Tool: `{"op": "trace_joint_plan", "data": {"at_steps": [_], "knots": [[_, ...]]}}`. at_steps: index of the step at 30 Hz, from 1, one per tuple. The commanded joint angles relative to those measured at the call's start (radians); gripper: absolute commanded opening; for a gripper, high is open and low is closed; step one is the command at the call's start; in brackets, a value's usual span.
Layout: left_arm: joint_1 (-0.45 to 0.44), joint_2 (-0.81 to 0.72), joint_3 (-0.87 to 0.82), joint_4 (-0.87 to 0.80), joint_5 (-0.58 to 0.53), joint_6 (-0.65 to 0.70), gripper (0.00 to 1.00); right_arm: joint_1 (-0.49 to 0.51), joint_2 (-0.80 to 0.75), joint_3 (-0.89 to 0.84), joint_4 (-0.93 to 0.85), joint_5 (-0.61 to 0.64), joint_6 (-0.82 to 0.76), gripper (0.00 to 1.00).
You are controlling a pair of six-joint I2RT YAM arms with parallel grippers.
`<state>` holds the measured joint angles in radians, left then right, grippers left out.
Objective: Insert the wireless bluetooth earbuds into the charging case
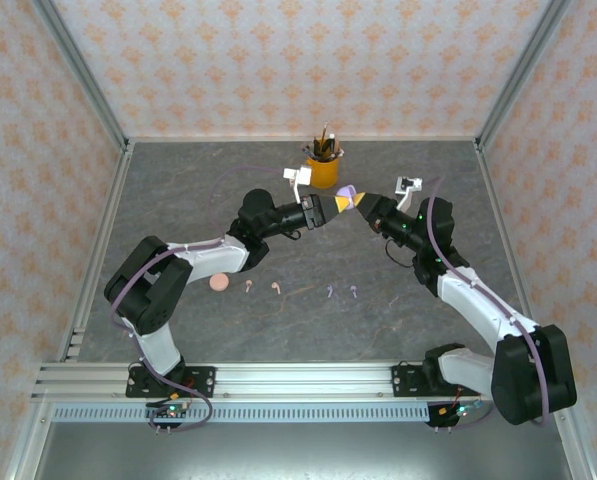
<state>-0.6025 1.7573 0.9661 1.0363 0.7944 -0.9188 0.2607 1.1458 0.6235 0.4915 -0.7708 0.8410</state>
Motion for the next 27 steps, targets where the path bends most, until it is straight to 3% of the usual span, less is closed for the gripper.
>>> {"op": "trace_joint_plan", "data": {"at_steps": [1, 11, 17, 27], "knots": [[-0.025, 0.01, 0.029, 0.039, 0.022, 0.012, 0.0, -0.002, 0.003, 0.036, -0.02, -0.003, -0.028, 0.22], [-0.035, 0.018, 0.03, 0.015, -0.004, 0.02, 0.02, -0.003, -0.006, 0.051, -0.058, 0.001, -0.04, 0.13], [-0.04, 0.018, 0.032, -0.019, -0.024, 0.033, 0.24, -0.003, -0.019, 0.065, -0.103, 0.016, -0.055, 0.0], [-0.04, 0.009, 0.02, -0.091, -0.068, 0.055, 0.61, -0.003, -0.049, 0.094, -0.237, 0.063, -0.128, 0.0]]}}
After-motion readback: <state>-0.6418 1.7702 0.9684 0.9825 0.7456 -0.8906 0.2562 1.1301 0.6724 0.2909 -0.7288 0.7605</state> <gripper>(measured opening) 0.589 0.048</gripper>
